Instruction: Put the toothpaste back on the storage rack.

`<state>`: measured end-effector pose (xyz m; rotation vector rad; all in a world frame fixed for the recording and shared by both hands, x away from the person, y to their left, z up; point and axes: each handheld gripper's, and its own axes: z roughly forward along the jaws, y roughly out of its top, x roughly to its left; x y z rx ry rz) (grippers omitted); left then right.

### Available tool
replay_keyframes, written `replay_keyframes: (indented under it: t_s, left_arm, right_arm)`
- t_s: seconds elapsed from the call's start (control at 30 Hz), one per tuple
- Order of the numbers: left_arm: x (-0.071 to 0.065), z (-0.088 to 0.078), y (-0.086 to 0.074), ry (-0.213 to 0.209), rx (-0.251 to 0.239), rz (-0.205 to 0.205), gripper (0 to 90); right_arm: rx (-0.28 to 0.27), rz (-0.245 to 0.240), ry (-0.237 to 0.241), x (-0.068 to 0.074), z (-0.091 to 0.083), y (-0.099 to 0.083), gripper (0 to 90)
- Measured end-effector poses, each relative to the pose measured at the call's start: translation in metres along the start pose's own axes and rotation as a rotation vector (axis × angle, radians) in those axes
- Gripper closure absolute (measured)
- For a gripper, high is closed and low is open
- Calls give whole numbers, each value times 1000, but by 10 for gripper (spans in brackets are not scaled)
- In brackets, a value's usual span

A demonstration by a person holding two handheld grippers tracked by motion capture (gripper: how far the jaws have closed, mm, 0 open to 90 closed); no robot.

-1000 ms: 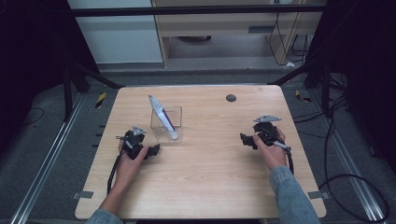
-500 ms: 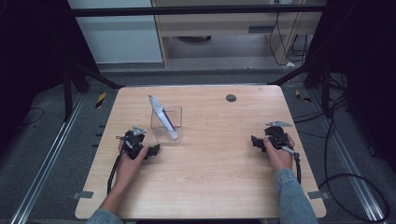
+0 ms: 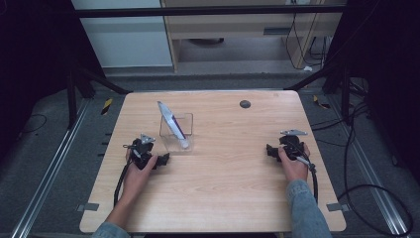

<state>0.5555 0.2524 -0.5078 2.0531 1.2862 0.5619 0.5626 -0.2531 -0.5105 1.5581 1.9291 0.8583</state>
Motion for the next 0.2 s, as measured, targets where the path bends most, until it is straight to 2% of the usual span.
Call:
replay_keyframes:
  t_s: [0.07,0.2]
  left_arm:
    - [0,0,0,0,0,-1,0]
    - [0,0,0,1,-1,-2,0]
  right_arm:
    - [7,-3,-1,1,0,0,64]
    - [21,34,-34,4,2,1,24]
